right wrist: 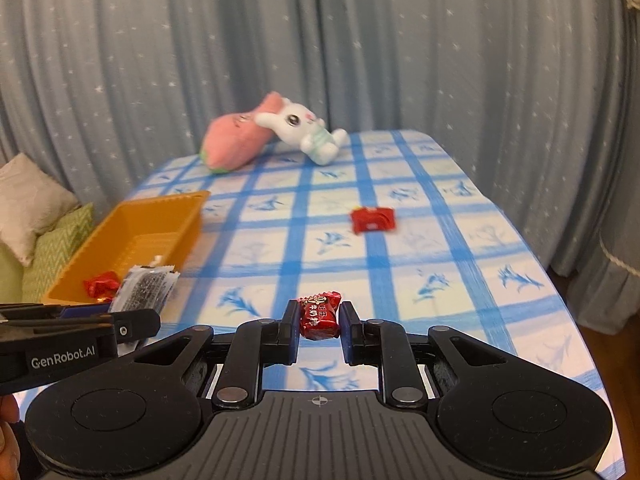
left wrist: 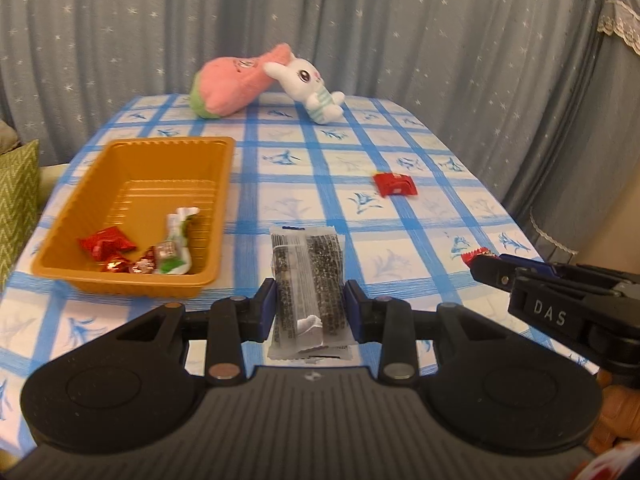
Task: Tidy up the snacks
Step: 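Carry the packet and red candy over the orange tray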
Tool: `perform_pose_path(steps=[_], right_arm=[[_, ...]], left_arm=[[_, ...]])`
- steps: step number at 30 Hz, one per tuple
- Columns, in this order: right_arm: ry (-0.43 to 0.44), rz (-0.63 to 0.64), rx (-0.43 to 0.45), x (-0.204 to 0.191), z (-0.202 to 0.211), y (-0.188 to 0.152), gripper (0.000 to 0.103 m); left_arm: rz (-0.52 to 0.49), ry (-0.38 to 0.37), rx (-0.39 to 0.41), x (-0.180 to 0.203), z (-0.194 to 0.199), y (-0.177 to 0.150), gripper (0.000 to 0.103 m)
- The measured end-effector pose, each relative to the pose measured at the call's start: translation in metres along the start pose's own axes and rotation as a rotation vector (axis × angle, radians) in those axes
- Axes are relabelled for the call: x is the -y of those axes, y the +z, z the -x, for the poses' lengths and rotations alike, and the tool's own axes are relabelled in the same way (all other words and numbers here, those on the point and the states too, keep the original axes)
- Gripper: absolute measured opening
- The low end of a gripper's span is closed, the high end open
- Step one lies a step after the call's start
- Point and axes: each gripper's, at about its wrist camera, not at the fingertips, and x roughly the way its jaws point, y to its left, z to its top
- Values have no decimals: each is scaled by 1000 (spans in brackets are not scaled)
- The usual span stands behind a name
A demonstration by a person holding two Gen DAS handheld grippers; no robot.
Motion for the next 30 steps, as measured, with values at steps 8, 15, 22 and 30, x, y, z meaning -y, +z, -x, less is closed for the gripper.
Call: perform_pose_path(steps=[8, 15, 22, 30], right_arm=[[38, 47, 12, -28, 11, 2, 20], [65, 76, 15, -47, 11, 3, 20], [87, 98, 16, -62, 8, 5, 20], [100, 115, 15, -72, 4, 6, 20]], left_arm=[[37, 29, 23, -24, 25, -5, 33], [68, 53, 36, -43, 36, -6, 33], [87, 68, 47, -58, 42, -5, 33], [103, 75, 51, -66, 47, -6, 33]])
